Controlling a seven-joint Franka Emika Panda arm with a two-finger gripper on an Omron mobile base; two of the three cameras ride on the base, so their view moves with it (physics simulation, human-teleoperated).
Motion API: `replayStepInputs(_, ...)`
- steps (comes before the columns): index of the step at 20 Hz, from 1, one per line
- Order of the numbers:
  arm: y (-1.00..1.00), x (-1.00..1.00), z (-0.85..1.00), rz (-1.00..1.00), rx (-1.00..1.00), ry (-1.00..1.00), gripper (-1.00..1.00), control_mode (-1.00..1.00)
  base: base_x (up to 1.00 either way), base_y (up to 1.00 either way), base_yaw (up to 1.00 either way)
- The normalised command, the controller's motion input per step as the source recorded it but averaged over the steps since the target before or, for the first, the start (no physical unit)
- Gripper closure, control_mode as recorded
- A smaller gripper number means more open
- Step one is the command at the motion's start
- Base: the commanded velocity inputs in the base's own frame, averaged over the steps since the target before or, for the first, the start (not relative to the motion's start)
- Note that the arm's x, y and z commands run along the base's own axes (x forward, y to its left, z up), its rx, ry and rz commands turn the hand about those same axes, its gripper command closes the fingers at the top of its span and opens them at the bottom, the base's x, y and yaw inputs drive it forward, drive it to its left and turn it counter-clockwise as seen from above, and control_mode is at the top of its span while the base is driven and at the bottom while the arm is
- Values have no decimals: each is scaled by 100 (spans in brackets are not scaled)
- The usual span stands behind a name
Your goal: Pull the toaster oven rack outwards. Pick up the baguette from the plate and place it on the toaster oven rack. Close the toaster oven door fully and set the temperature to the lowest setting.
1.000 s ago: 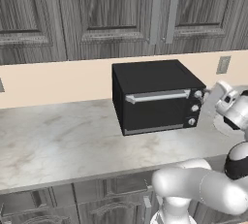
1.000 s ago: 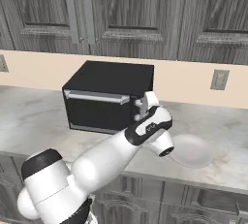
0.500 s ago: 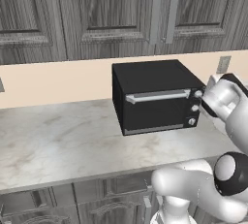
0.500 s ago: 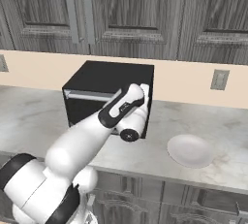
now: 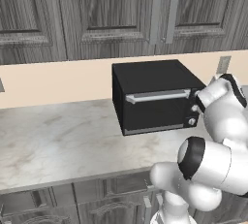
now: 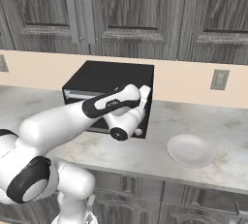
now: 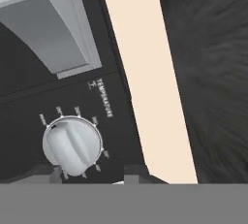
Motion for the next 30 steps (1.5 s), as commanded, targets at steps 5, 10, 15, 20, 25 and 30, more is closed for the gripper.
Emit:
replayStepInputs(5, -31, -3, 90, 10, -10, -18, 100, -100, 0, 0, 0)
replayStepInputs(10, -23, 0, 100, 30, -21, -17, 100, -100, 0, 0, 0)
replayStepInputs(15, -4, 0, 99, 31, -18, -4, 100, -100, 0, 0, 0)
replayStepInputs(20, 0, 0, 96, 16, -22, -6, 100, -100, 0, 0, 0)
replayStepInputs(25, 0, -3, 93, 21, -26, -15, 100, -100, 0, 0, 0)
replayStepInputs(30, -1, -16, 100, 31, -25, -19, 100, -100, 0, 0, 0)
